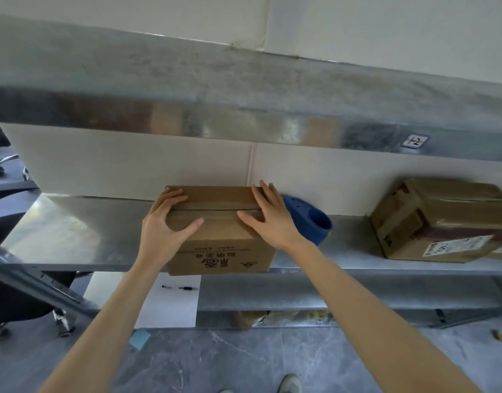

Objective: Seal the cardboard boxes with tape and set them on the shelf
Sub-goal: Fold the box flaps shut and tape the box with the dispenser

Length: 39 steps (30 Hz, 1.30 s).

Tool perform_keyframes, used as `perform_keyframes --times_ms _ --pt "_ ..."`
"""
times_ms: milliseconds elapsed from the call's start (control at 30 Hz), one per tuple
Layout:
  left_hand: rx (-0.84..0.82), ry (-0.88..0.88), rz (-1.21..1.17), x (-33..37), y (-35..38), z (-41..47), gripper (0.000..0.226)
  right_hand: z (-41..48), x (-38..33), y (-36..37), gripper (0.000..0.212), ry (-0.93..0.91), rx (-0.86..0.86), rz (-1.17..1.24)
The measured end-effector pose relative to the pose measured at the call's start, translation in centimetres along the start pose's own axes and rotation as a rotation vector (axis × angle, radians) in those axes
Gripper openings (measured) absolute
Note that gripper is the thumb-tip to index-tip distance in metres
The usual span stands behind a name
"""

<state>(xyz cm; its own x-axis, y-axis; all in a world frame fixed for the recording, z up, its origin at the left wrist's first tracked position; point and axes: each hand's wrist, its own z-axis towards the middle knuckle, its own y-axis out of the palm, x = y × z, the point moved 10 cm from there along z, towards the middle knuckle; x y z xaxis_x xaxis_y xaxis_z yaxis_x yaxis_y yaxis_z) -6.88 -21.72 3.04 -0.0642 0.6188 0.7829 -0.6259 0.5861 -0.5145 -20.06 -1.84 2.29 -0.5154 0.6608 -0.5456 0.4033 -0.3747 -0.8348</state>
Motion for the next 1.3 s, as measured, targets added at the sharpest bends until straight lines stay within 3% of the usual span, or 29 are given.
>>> perform_keyframes --times_ms 200,367,533,767,900,1000,1100,1300 --pt "0.0 -0.011 -0.006 0.2 -0.3 -0.4 0.051 -0.7 -0.2 -1.0 0.06 -0.049 0.138 0.184" --pt "0.018 -0.044 0.032 0.2 -0.7 -1.5 0.054 -1.9 0.2 -1.6 0.072 -0.03 0.219 0.197" --pt "0.089 -0.077 0.084 0.5 -1.5 -2.8 0.053 -2.7 0.3 -0.5 0.088 -0.064 0.069 0.197" --pt "-0.012 -0.003 0.353 0.4 -3.7 -3.3 0.058 -1.4 -0.6 -1.1 0.078 -0.127 -0.066 0.206" --pt "-0.071 -0.043 0.208 -0.9 -4.6 -2.9 0.054 -0.5 -0.7 -0.7 0.066 -0.167 -0.136 0.212" --pt "-0.112 -0.089 0.09 -1.5 -4.6 -3.7 0.053 0.4 -0.8 -0.2 0.07 -0.193 -0.168 0.223" --pt "-0.067 -0.1 0.085 -1.5 -5.0 -4.8 0.052 1.3 -1.2 0.4 0.081 -0.206 -0.198 0.259" --pt "0.138 -0.189 0.097 -1.1 -5.4 -8.7 0.053 2.5 -2.7 0.5 0.061 -0.33 -0.166 0.145"
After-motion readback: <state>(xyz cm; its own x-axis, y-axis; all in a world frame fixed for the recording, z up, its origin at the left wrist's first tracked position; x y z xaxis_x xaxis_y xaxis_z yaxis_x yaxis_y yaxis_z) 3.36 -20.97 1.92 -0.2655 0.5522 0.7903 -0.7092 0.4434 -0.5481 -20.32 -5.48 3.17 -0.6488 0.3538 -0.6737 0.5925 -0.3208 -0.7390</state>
